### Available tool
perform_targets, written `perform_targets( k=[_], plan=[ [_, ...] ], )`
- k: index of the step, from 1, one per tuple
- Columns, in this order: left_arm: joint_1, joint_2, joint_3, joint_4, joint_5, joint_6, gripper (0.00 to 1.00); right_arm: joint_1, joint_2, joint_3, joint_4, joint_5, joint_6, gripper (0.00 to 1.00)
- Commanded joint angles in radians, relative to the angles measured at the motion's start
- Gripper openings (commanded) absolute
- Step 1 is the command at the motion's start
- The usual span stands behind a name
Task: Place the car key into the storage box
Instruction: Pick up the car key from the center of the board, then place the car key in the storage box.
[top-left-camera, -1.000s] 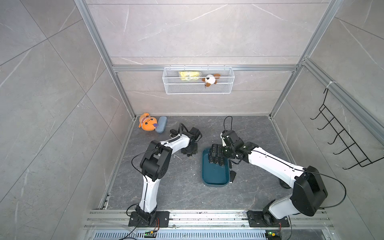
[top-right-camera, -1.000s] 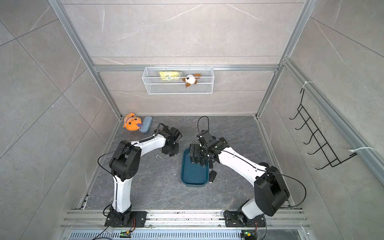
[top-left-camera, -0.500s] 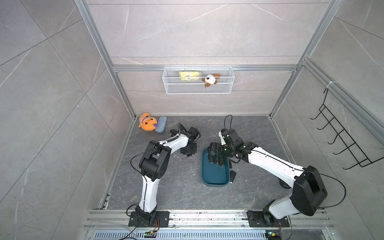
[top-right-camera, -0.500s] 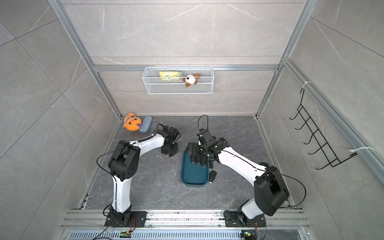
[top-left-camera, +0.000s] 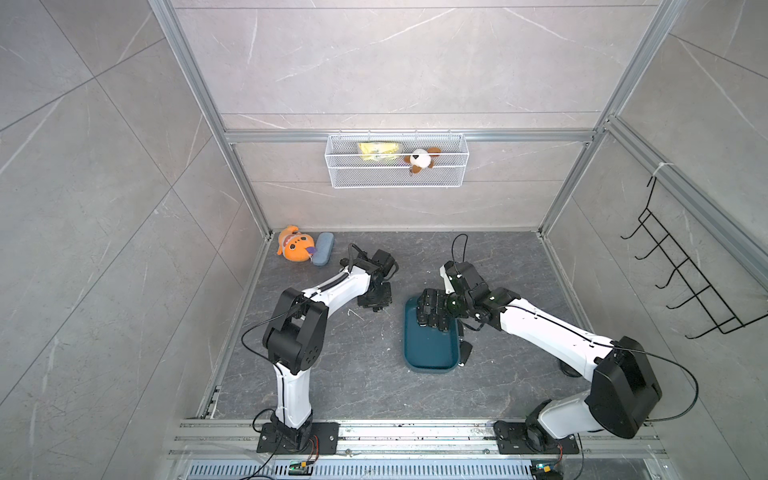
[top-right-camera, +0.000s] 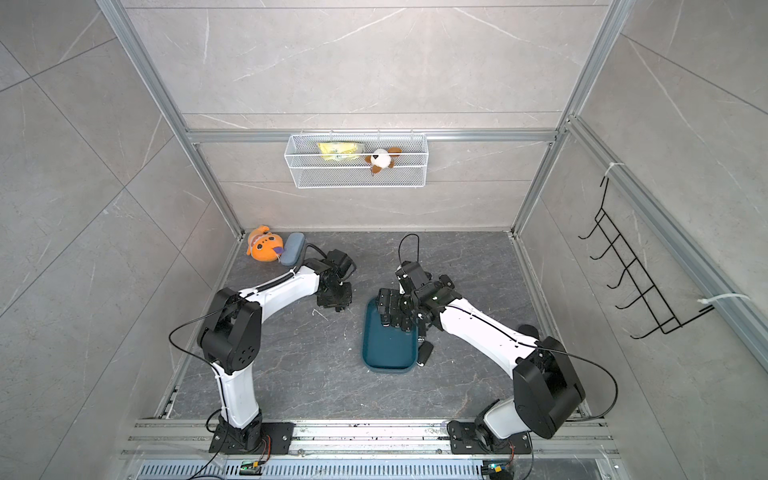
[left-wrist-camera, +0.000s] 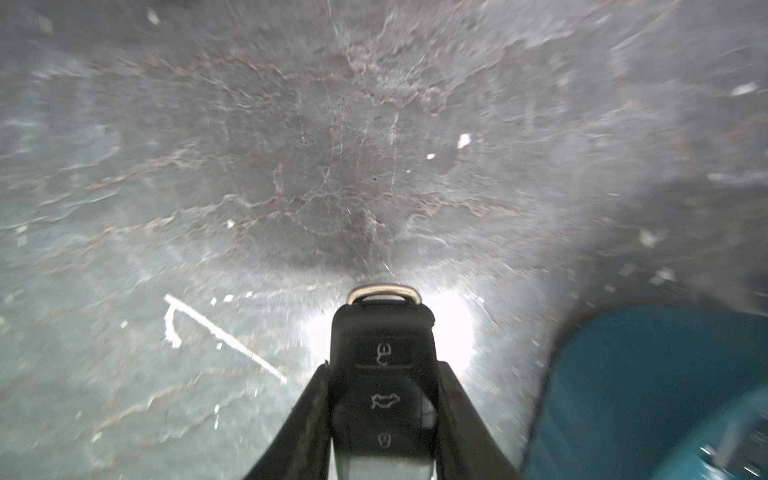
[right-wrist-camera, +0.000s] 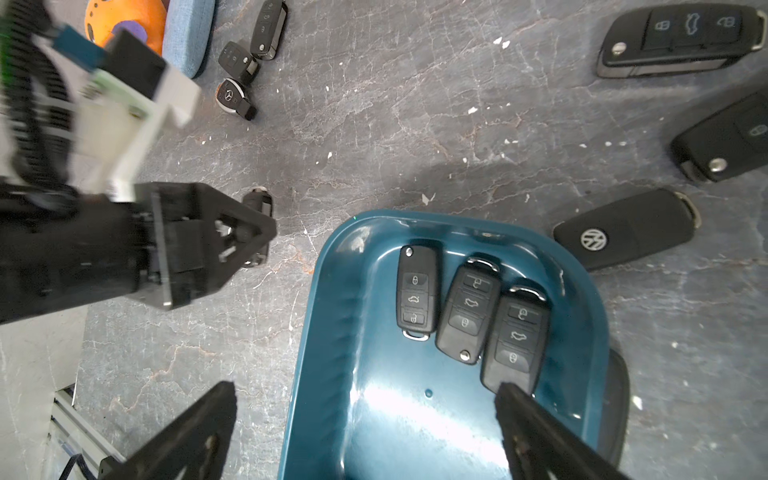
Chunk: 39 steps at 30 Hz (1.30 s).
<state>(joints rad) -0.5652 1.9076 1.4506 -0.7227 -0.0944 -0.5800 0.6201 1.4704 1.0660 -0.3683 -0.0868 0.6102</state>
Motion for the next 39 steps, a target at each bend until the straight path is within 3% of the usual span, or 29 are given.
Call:
perform_targets(
  k=[1, 9, 16, 28, 39],
  plan=[
    [-0.045, -0.087, 0.004, -0.051, -0.007, -0.058, 0.29, 0.0, -0.051, -0.035, 0.0, 0.017, 0.004, 0.99],
    [-0.183, -0.113, 0.056, -0.102, -0.082, -0.169, 0.29, -0.002, -0.148, -0.105, -0.035, 0.059, -0.015, 0.99],
    [-0.292, -0.034, 0.157, -0.125, -0.12, -0.229, 0.29, -0.036, -0.267, -0.182, -0.07, 0.087, -0.03, 0.99],
    [-0.329, 0.166, 0.326, -0.179, -0.138, -0.191, 0.29, -0.064, -0.367, -0.237, -0.124, 0.112, -0.028, 0.99],
    [-0.331, 0.292, 0.433, -0.272, -0.228, -0.175, 0.3, -0.069, -0.374, -0.241, -0.138, 0.122, -0.024, 0.99]
  ],
)
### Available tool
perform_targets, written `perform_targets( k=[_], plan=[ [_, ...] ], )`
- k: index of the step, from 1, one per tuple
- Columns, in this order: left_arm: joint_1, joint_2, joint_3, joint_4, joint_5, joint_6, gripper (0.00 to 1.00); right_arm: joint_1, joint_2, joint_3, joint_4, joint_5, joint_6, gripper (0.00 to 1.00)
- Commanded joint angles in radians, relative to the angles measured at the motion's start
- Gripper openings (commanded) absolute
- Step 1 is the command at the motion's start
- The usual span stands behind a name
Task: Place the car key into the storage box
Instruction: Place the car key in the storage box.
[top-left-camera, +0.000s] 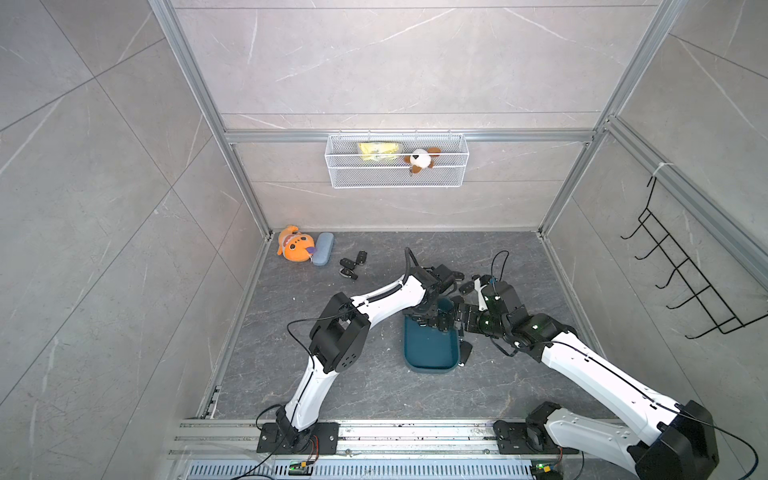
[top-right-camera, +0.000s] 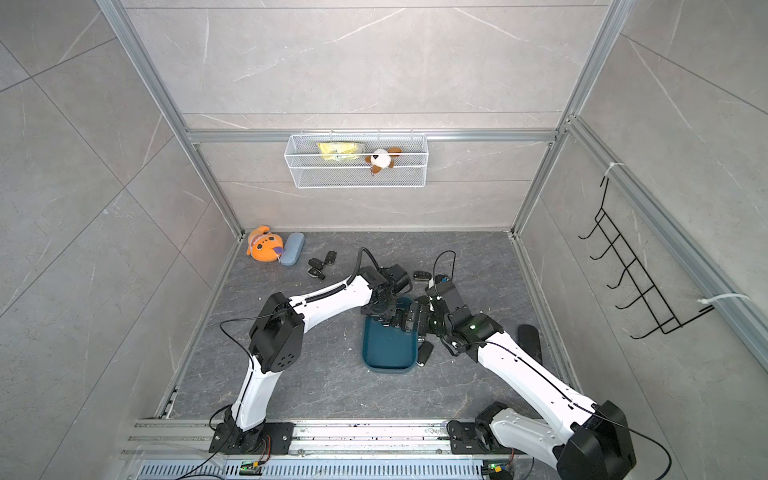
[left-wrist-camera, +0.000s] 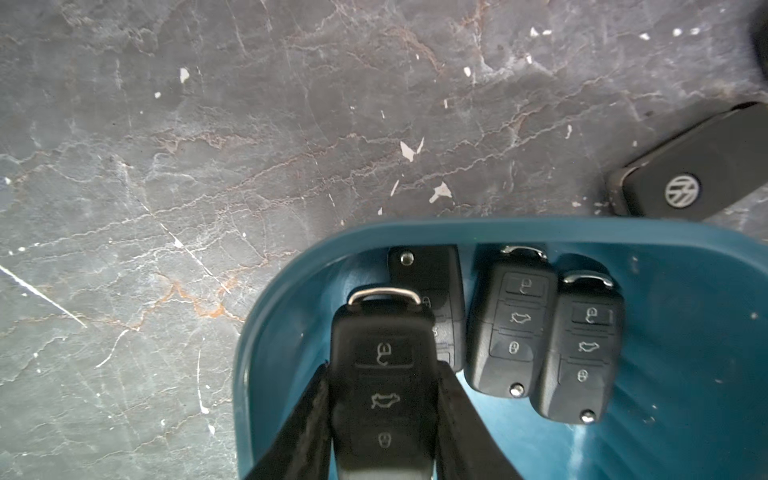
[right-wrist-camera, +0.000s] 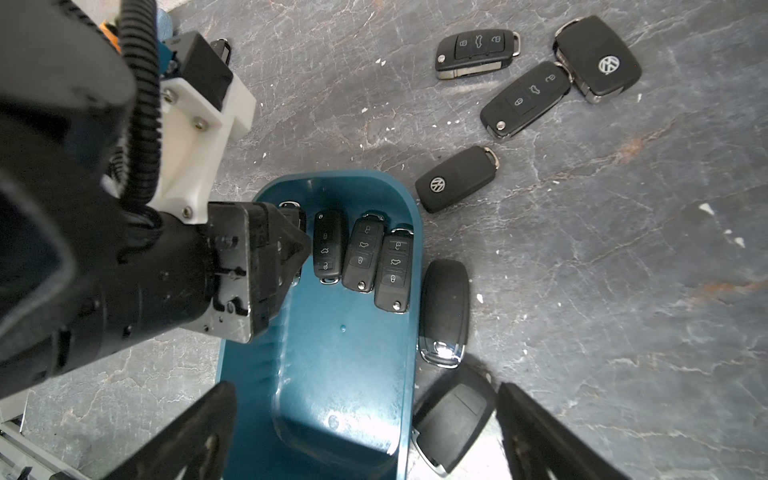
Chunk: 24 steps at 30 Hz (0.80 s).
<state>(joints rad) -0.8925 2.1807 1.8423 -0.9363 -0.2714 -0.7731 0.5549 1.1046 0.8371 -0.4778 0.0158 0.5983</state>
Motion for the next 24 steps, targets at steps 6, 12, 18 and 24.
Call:
perform_targets(
  k=[6, 12, 18, 24],
  plan=[
    [-0.004, 0.07, 0.086, -0.08, -0.065, 0.029, 0.31, -0.008, 0.006, -0.006, -0.025, 0.019, -0.014, 0.99],
    [-0.004, 0.096, 0.107, -0.096, -0.064, 0.024, 0.35, -0.01, 0.012, -0.004, -0.024, 0.016, -0.014, 0.99],
    [-0.005, 0.106, 0.104, -0.098, -0.066, 0.031, 0.42, -0.01, 0.021, -0.004, -0.021, 0.012, -0.015, 0.99],
    [-0.005, 0.106, 0.103, -0.096, -0.064, 0.031, 0.48, -0.011, 0.024, -0.003, -0.018, 0.01, -0.016, 0.99]
  ],
)
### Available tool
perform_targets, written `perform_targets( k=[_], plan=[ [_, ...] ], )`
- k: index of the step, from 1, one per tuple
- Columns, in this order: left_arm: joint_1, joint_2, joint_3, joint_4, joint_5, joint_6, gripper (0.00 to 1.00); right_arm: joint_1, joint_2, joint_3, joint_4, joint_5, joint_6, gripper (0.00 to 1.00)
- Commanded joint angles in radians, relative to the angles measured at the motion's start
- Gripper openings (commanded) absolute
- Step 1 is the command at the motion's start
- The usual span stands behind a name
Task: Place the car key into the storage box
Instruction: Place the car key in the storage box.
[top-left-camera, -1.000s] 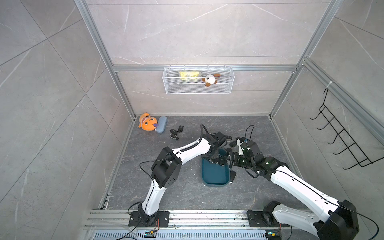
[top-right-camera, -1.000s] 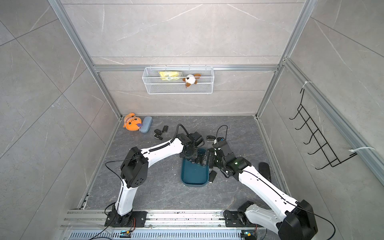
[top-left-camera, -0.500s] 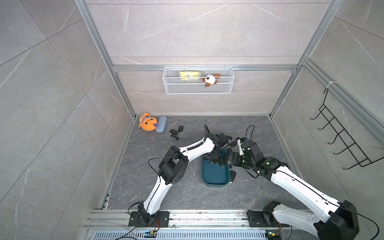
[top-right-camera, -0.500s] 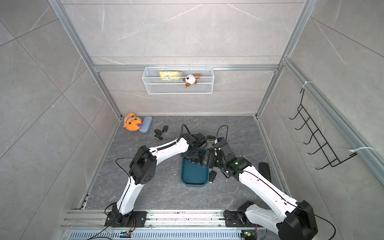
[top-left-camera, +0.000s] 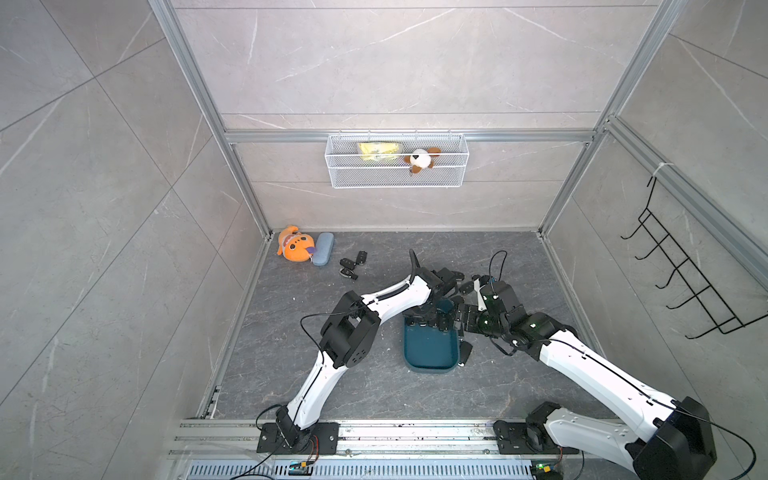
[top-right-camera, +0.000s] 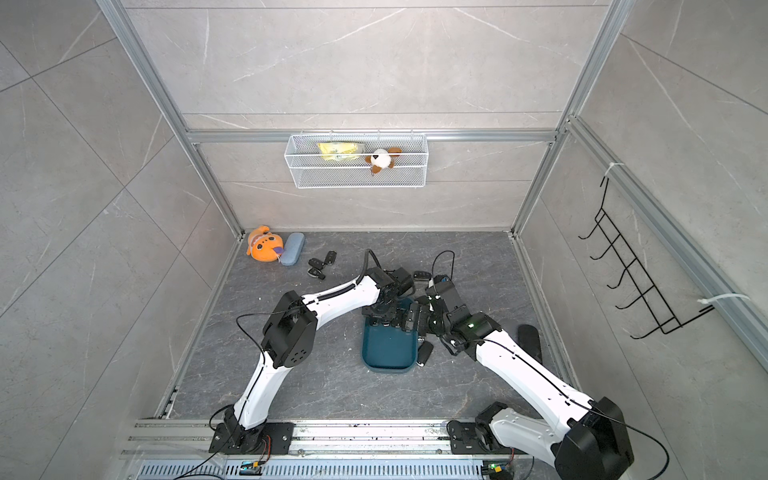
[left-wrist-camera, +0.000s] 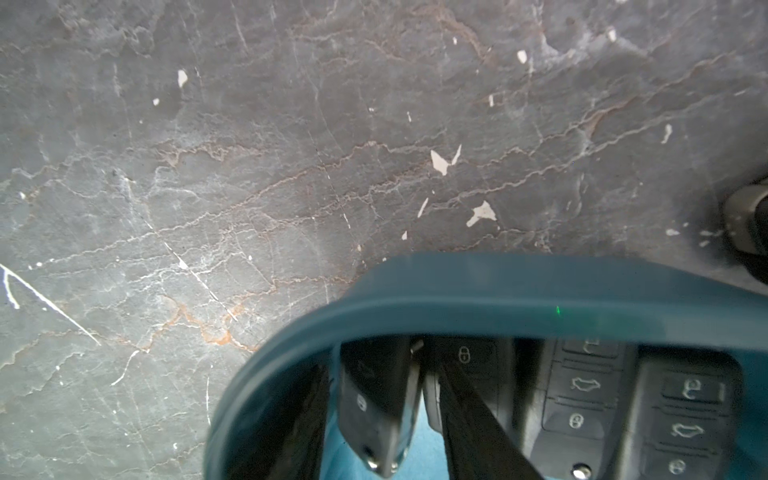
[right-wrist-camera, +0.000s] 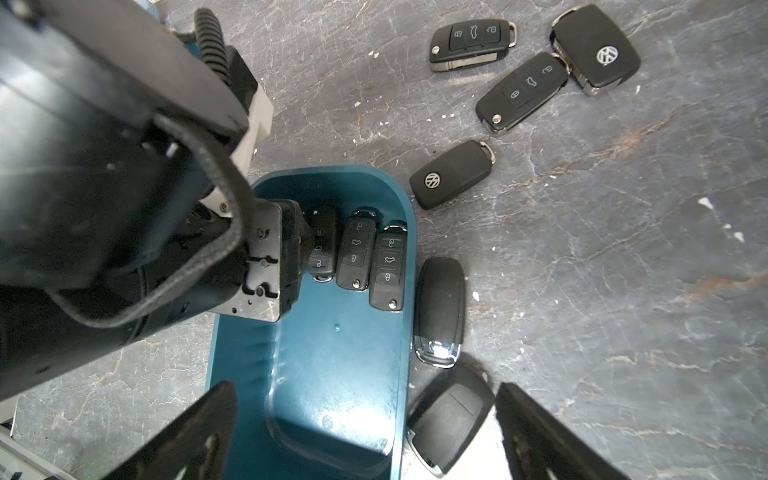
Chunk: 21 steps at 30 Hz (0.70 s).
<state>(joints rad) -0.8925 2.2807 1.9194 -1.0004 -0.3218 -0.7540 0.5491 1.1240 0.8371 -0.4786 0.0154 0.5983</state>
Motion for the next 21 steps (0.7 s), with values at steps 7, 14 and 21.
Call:
perform_targets(
  k=[7, 14, 21],
  plan=[
    [-0.005, 0.003, 0.026, -0.028, -0.01, 0.01, 0.43, -0.006, 0.011, 0.002, -0.017, 0.006, -0.016, 0.99],
    [-0.004, -0.024, 0.024, -0.027, -0.012, 0.007, 0.44, -0.008, 0.019, 0.013, -0.02, 0.009, -0.02, 0.99],
    [-0.003, -0.132, -0.013, 0.009, -0.014, 0.01, 0.53, -0.025, 0.052, 0.044, -0.023, 0.021, -0.023, 0.99]
  ],
)
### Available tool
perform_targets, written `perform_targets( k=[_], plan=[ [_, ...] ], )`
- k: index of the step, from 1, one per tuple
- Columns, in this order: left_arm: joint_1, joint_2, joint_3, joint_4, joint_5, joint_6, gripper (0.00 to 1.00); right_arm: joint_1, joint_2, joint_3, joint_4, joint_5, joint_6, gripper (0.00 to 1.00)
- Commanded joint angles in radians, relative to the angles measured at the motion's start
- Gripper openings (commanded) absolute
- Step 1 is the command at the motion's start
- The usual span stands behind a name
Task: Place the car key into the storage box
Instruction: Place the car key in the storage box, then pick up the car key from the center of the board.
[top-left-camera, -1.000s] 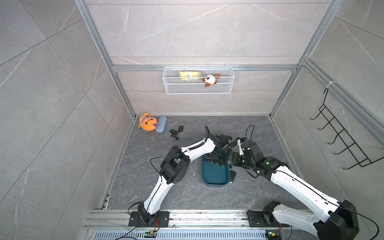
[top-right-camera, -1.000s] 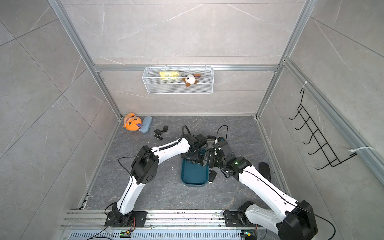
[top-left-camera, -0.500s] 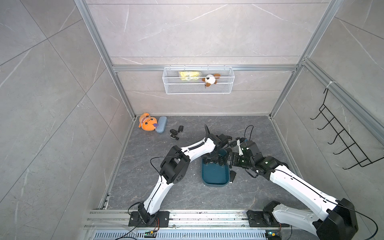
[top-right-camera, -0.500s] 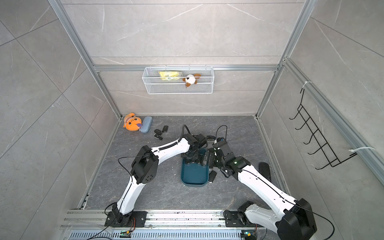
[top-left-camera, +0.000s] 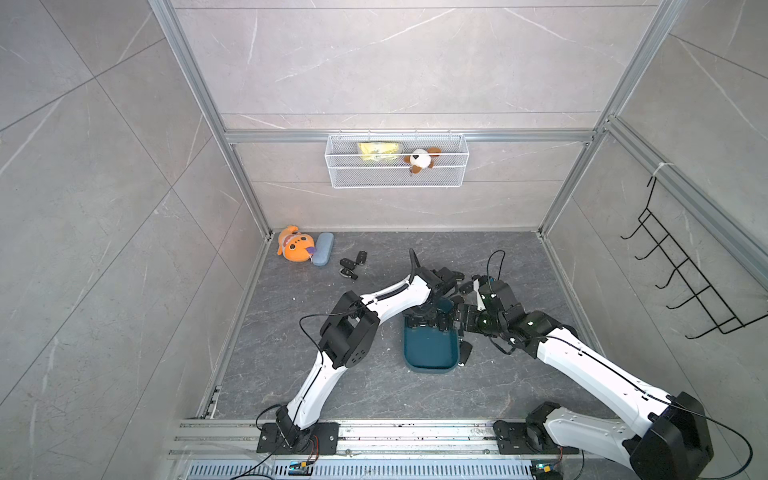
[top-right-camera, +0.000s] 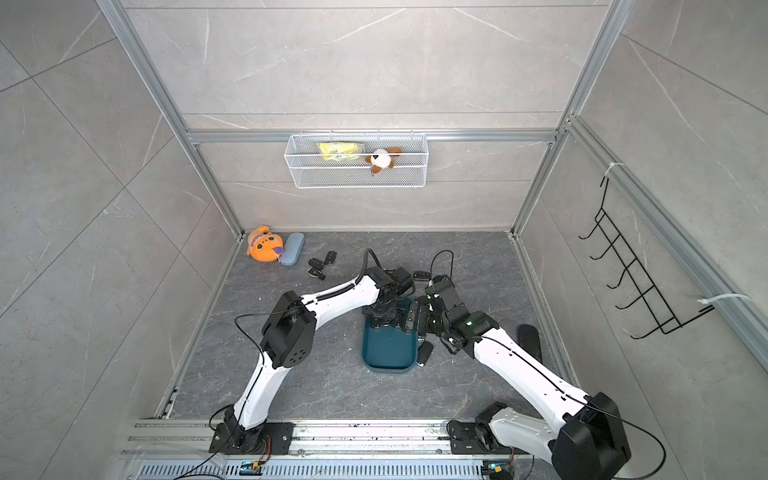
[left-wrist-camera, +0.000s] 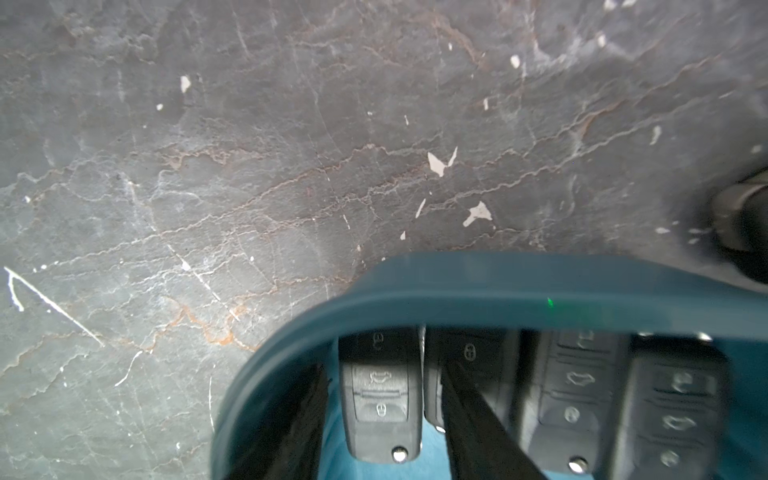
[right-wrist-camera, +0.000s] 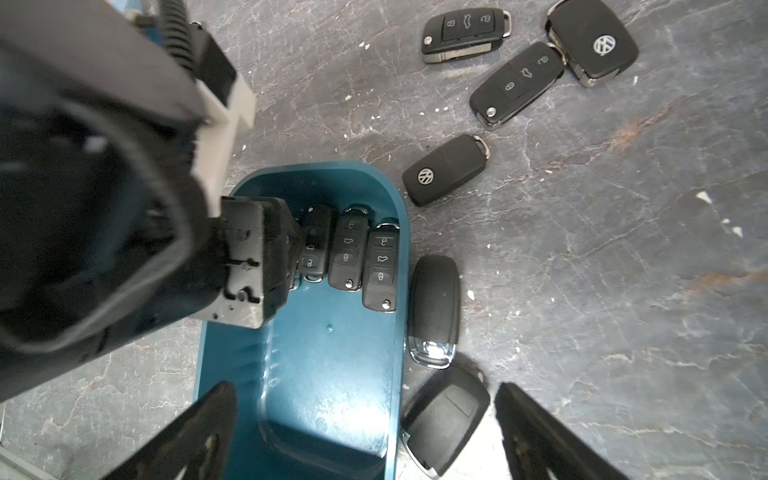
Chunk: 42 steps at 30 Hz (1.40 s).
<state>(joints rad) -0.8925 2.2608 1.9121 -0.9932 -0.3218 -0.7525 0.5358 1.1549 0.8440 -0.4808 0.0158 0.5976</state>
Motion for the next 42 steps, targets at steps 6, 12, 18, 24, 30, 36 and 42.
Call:
perform_targets(
  k=[6, 12, 18, 24, 30, 36, 42],
  plan=[
    [0.005, -0.233, -0.082, 0.063, -0.016, 0.037, 0.78, -0.07, 0.081, 0.088, -0.011, 0.017, -0.018, 1.0],
    [0.02, -0.349, -0.172, 0.141, 0.003, 0.069, 1.0, -0.096, 0.154, 0.119, 0.054, 0.119, -0.005, 1.0],
    [0.048, -0.442, -0.258, 0.233, 0.085, 0.083, 1.0, -0.116, 0.333, 0.264, -0.064, 0.145, -0.006, 1.0],
    [0.081, -0.514, -0.343, 0.319, 0.125, 0.102, 1.0, -0.133, 0.447, 0.312, -0.081, 0.141, 0.1, 0.95],
    [0.101, -0.551, -0.394, 0.356, 0.135, 0.112, 1.0, -0.154, 0.579, 0.405, -0.139, 0.139, 0.178, 0.9],
    [0.126, -0.567, -0.415, 0.366, 0.139, 0.122, 1.0, -0.165, 0.697, 0.488, -0.152, 0.115, 0.242, 0.83],
    [0.158, -0.575, -0.434, 0.374, 0.168, 0.113, 1.0, -0.165, 0.807, 0.56, -0.19, 0.094, 0.285, 0.79]
  ],
)
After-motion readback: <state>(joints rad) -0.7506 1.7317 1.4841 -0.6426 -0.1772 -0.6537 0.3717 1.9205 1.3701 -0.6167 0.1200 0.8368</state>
